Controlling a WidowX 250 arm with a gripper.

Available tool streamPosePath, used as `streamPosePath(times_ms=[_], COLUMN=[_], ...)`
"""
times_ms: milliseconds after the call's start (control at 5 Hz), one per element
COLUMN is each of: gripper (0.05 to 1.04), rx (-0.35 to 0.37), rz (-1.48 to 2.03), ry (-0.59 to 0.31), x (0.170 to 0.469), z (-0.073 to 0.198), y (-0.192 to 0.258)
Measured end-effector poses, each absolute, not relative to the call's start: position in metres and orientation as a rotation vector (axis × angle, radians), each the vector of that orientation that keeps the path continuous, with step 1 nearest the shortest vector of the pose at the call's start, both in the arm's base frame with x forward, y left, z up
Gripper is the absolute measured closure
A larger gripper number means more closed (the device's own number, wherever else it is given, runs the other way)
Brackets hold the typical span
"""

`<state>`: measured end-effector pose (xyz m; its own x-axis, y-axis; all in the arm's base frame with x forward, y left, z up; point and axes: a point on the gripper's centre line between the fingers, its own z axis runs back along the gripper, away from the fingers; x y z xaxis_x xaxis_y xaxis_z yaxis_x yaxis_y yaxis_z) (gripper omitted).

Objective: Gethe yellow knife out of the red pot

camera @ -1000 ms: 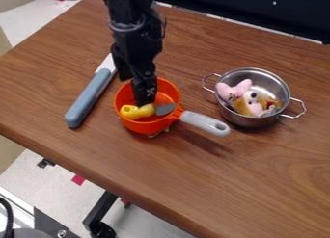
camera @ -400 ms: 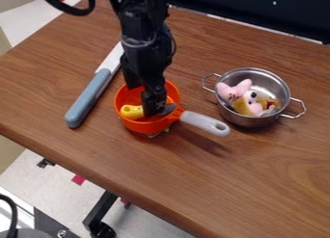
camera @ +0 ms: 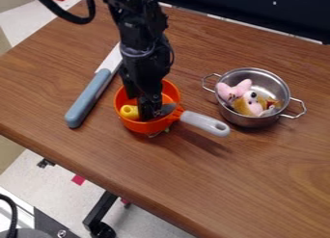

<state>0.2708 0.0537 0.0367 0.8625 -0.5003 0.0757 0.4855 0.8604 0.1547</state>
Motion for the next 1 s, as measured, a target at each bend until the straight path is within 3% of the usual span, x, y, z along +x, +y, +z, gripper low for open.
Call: streamPosePath(times_ms=[200, 400, 600, 800, 1000], gripper=[0.678, 0.800, 0.801, 0.801, 0.801], rx=[0.123, 0.132, 0.109, 0.122, 0.094], rz=[-0.509, -0.499, -0.469, -0.321, -0.198], ry=[-0.081, -0.091, -0.089, -0.192, -0.238], x=[0.268, 0.270, 0.269, 0.284, 0.294], z=[0.033, 0.033, 0.034, 0.058, 0.083], y=[0.054, 0.055, 0.054, 0.059, 0.062])
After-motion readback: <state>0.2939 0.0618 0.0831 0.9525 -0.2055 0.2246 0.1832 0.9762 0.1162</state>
